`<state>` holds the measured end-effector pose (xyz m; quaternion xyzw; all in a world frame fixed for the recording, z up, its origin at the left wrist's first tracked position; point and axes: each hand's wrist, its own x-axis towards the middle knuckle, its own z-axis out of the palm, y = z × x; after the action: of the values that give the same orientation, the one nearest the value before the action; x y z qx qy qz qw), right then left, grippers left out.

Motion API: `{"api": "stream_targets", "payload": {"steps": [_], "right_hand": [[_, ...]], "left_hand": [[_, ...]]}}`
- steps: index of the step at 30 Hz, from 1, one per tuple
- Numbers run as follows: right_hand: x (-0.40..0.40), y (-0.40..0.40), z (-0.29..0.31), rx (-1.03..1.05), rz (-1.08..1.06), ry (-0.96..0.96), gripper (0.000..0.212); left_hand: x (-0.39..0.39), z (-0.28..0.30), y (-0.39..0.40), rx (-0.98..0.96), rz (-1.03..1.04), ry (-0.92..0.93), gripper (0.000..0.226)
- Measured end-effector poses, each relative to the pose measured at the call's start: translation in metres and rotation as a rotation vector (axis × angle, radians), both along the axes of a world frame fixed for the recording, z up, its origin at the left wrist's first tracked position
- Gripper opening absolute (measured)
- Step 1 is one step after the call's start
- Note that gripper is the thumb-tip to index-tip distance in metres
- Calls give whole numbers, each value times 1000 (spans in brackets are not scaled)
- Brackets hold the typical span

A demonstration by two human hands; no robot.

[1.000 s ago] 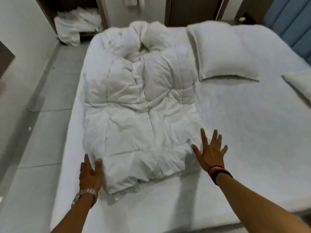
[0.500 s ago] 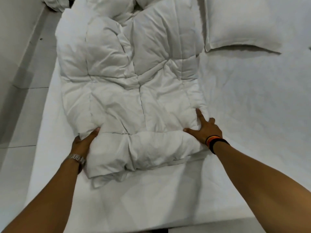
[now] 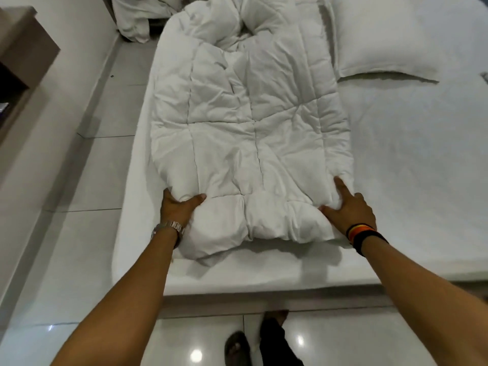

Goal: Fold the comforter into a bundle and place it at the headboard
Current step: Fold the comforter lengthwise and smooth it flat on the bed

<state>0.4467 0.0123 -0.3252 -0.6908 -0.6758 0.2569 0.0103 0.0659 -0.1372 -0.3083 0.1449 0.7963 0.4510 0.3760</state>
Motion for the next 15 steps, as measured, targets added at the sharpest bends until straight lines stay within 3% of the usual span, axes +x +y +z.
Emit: {"api": "stream_targets", "payload": {"steps": [6, 9, 11, 13, 15], "right_hand": [[91, -109, 0, -1, -88, -9, 95], [137, -177, -47, -192, -157, -96, 105], [141, -212, -75, -163, -218, -119, 101], [128, -240, -82, -111, -263, -125, 97], [114, -264, -88, -89, -287, -4, 96]], "left_hand": [[0, 13, -149, -219, -12, 296, 122], [1, -24, -222, -485, -74, 275, 143], [11, -52, -255, -569, -46, 263, 150], [31, -75, -281, -543, -14, 245, 145], [54, -99, -303, -451, 22, 206, 138]]}}
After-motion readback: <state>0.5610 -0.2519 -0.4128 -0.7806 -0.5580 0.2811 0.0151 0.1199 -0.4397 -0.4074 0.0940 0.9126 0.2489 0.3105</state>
